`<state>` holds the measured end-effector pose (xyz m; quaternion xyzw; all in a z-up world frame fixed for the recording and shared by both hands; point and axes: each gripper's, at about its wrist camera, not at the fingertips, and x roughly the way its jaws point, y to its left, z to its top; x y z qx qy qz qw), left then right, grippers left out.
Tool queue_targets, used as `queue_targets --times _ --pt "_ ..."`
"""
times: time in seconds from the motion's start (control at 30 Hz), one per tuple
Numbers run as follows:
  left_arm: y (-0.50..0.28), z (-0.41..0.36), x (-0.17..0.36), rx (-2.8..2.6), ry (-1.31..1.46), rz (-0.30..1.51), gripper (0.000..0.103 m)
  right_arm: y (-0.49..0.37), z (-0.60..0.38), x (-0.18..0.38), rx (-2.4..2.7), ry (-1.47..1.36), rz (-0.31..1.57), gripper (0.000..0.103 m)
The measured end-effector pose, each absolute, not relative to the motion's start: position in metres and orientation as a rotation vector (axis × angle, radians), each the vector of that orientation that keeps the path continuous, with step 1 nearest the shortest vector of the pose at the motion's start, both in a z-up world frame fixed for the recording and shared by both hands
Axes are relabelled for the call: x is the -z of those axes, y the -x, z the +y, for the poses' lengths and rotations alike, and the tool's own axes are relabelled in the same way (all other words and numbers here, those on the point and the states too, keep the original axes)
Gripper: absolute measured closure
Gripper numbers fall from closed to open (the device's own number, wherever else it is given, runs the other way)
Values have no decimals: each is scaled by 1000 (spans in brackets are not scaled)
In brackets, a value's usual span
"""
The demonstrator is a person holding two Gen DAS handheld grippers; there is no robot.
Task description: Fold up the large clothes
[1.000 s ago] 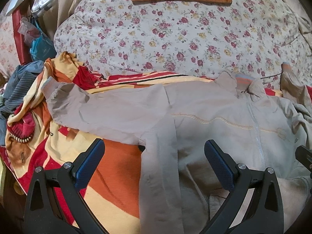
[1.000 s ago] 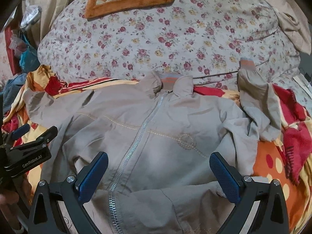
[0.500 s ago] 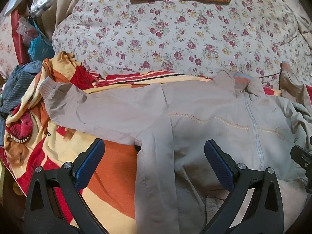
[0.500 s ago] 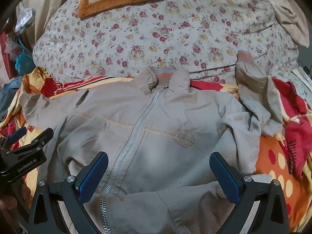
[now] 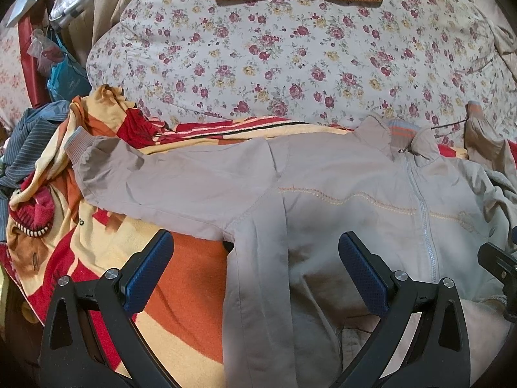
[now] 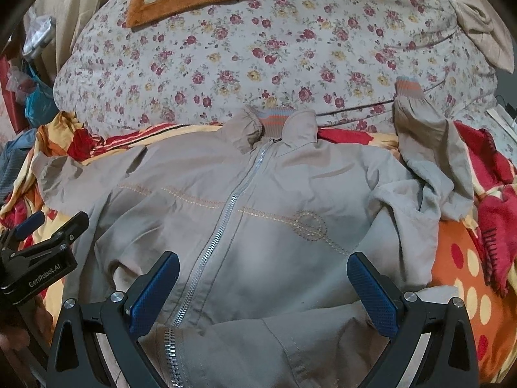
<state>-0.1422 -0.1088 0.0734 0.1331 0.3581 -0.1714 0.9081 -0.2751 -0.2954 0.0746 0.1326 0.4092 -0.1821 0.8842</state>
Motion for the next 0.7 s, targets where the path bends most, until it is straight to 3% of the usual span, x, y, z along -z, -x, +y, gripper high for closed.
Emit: queue_targets --times 0.7 --pt "122 -90 -69 291 -237 772 1 237 -300 -68 378 -263 845 0"
